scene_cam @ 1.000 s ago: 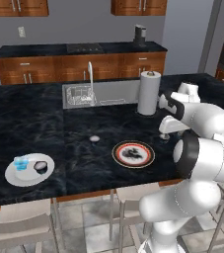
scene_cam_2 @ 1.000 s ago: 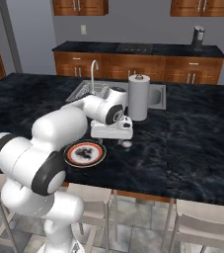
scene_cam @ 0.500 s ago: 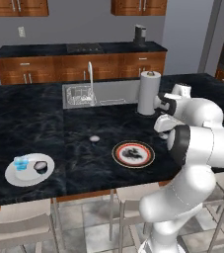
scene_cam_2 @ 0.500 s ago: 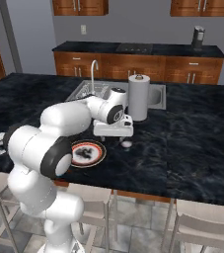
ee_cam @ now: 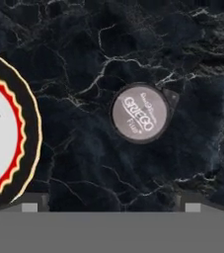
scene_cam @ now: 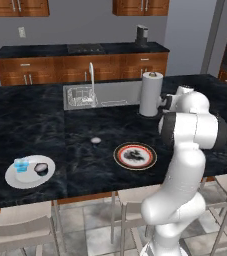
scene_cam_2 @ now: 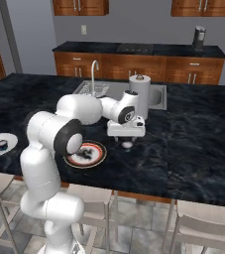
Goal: Place two yogurt containers on each plate.
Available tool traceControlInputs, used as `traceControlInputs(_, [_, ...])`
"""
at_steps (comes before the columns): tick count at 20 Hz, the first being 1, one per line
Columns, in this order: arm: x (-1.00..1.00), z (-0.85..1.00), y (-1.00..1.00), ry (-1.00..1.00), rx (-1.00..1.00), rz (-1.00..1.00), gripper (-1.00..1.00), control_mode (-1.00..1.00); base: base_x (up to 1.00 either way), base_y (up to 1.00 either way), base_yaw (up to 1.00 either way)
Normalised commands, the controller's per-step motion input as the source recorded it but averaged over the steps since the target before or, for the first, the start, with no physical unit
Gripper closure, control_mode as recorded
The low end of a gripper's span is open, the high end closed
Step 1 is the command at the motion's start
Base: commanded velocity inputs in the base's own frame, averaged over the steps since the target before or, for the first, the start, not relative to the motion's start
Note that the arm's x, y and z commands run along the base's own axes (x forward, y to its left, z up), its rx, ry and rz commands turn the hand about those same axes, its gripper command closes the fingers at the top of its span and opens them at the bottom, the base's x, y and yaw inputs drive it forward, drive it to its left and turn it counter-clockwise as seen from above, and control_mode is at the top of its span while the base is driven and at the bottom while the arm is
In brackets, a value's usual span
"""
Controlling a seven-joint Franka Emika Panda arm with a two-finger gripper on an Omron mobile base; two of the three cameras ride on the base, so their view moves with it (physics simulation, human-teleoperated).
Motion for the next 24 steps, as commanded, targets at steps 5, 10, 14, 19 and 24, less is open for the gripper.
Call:
traceControlInputs(5, [0.31, -0.56, -0.17, 0.0, 0.0, 0.0, -1.0, -1.0, 0.0, 0.0, 0.0])
traceControlInputs(10, [0.31, -0.41, 0.0, 0.0, 0.0, 0.0, -1.0, -1.0, 0.0, 0.0, 0.0])
traceControlInputs(14, [0.25, -0.23, 0.03, 0.0, 0.0, 0.0, -1.0, -1.0, 0.0, 0.0, 0.0])
traceControlInputs(19, [0.25, -0.16, 0.08, 0.0, 0.0, 0.0, -1.0, -1.0, 0.0, 0.0, 0.0])
traceControlInputs(24, [0.13, -0.17, 0.07, 0.0, 0.0, 0.0, -1.0, -1.0, 0.0, 0.0, 0.0])
